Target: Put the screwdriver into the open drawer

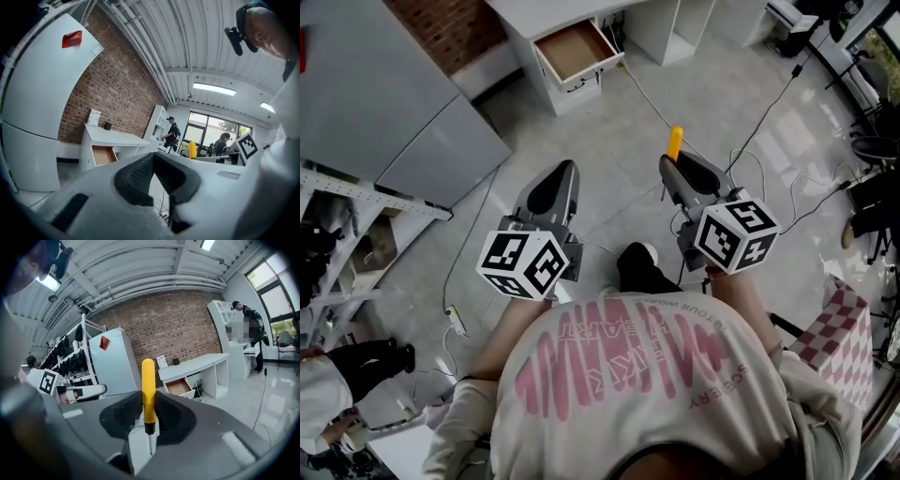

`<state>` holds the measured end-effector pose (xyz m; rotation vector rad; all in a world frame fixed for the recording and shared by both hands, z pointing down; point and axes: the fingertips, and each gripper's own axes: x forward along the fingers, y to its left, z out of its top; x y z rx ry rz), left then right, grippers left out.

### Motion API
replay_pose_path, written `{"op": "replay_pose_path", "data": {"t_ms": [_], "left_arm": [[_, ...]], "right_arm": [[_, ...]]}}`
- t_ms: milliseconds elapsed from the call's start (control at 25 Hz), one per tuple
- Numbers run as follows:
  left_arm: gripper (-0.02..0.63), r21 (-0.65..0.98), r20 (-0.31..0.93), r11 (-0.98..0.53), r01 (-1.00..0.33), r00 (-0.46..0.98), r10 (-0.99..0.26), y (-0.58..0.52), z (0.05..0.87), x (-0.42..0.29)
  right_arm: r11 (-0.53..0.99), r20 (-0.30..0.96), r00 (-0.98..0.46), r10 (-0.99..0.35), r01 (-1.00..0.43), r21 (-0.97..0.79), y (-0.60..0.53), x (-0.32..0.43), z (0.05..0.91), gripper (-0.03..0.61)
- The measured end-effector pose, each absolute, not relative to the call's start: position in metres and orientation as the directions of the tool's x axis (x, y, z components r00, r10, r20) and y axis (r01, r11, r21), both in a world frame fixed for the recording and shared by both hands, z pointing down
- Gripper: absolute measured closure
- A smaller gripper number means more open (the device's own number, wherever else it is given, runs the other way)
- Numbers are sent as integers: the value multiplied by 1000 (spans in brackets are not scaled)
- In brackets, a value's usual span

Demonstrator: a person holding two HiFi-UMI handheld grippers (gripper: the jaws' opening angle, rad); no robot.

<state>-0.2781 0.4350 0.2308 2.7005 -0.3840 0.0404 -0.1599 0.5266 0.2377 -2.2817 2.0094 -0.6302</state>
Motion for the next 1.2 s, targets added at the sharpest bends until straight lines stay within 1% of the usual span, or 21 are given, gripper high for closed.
{"op": "replay_pose_path", "data": {"t_ms": [160, 360, 840, 1040, 1200], "left_arm": [[612, 397, 106, -873, -285, 959, -265, 419, 240, -250], [612, 393, 121, -856, -335, 942, -313, 382, 239, -213], [612, 371, 76, -832, -412, 907, -415, 299, 210, -106], [612, 368, 52, -819, -440, 889, -454, 274, 208, -81], [612, 372, 72, -809, -455, 883, -464, 269, 216, -68]], "right_arm": [[-155, 286, 66, -956, -941, -300, 509, -132, 248, 485], [-109, 292, 13, -956, -943, -314, 467, -91, 250, 485], [1, 257, -82, -963, -953, -302, 372, 25, 223, 485], [34, 246, -109, -963, -957, -289, 343, 55, 220, 485], [45, 253, -125, -959, -952, -303, 335, 69, 227, 485]]}}
